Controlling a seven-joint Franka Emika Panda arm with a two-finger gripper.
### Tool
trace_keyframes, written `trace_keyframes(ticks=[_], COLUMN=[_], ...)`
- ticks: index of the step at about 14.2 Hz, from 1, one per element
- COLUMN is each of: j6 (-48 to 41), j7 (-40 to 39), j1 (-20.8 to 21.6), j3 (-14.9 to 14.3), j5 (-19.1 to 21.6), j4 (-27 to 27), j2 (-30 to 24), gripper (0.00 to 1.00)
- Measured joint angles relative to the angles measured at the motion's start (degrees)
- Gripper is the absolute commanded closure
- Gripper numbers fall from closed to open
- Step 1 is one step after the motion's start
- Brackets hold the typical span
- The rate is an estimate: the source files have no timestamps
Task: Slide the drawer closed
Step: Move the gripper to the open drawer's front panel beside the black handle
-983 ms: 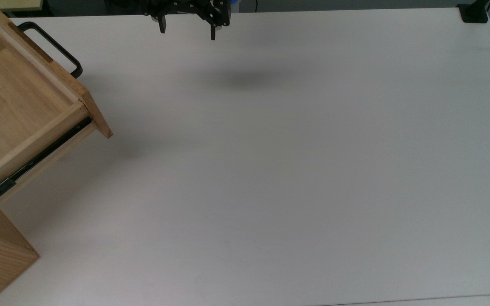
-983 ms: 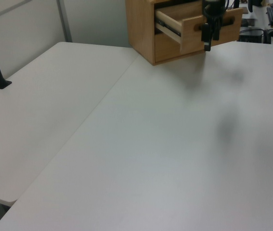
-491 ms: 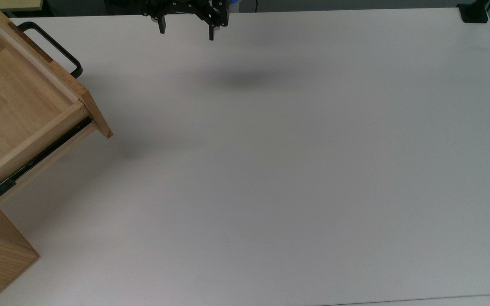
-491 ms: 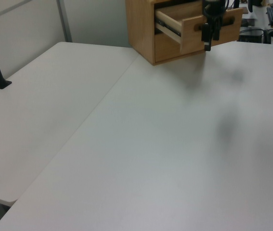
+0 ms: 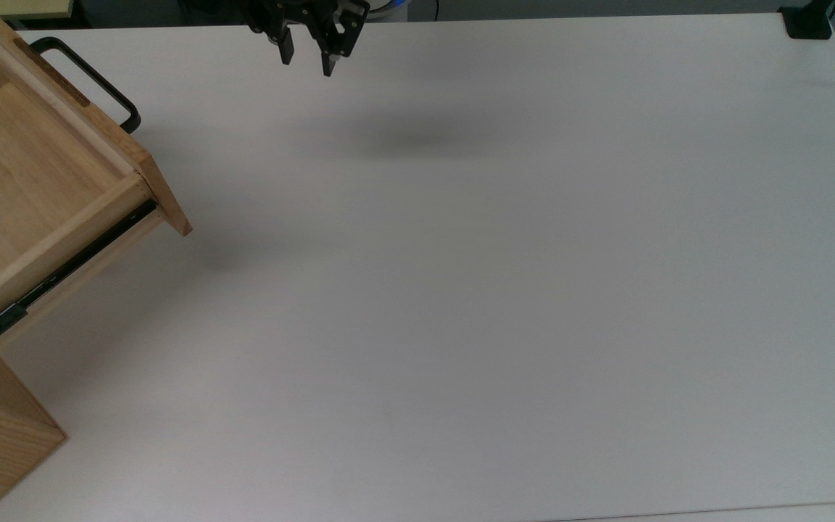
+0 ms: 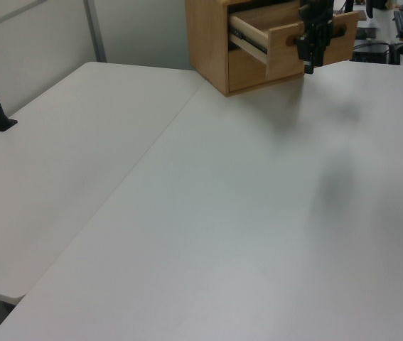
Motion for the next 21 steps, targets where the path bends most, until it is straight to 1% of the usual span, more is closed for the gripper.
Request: trace_keyframes(ticks=[1, 2, 3, 5, 6, 9, 10, 14, 16, 19, 21], j6=[0.00, 0.00, 0.00, 0.02, 0.33, 4.26, 6.34, 13.68, 15.05, 16.67, 20.01], j7=[5.65, 8.39, 10.73, 13.45, 14.15, 14.43, 14.06, 13.25, 12.86, 11.57, 10.97], j1=[-0.22, -0.43, -0.64, -1.09, -1.21, -1.50, -2.13, -3.10, -3.50, -4.53, -5.23], j3=[-0.01, -0.02, -0.02, -0.11, -0.61, -4.20, -6.00, -10.30, -11.37, -12.20, -13.11], j5=[0.01, 0.03, 0.04, 0.04, 0.04, 0.04, 0.04, 0.05, 0.19, 0.21, 0.21], j4=[0.00, 0.00, -0.01, -0.01, 0.01, 0.64, 2.12, 5.53, 7.05, 9.75, 10.84], j2=[0.39, 0.65, 0.99, 2.19, 2.92, 5.26, 6.94, 12.02, 13.89, 15.63, 16.64], gripper=[0.72, 0.73, 0.77, 0.78, 0.78, 0.78, 0.78, 0.78, 0.78, 0.78, 0.78])
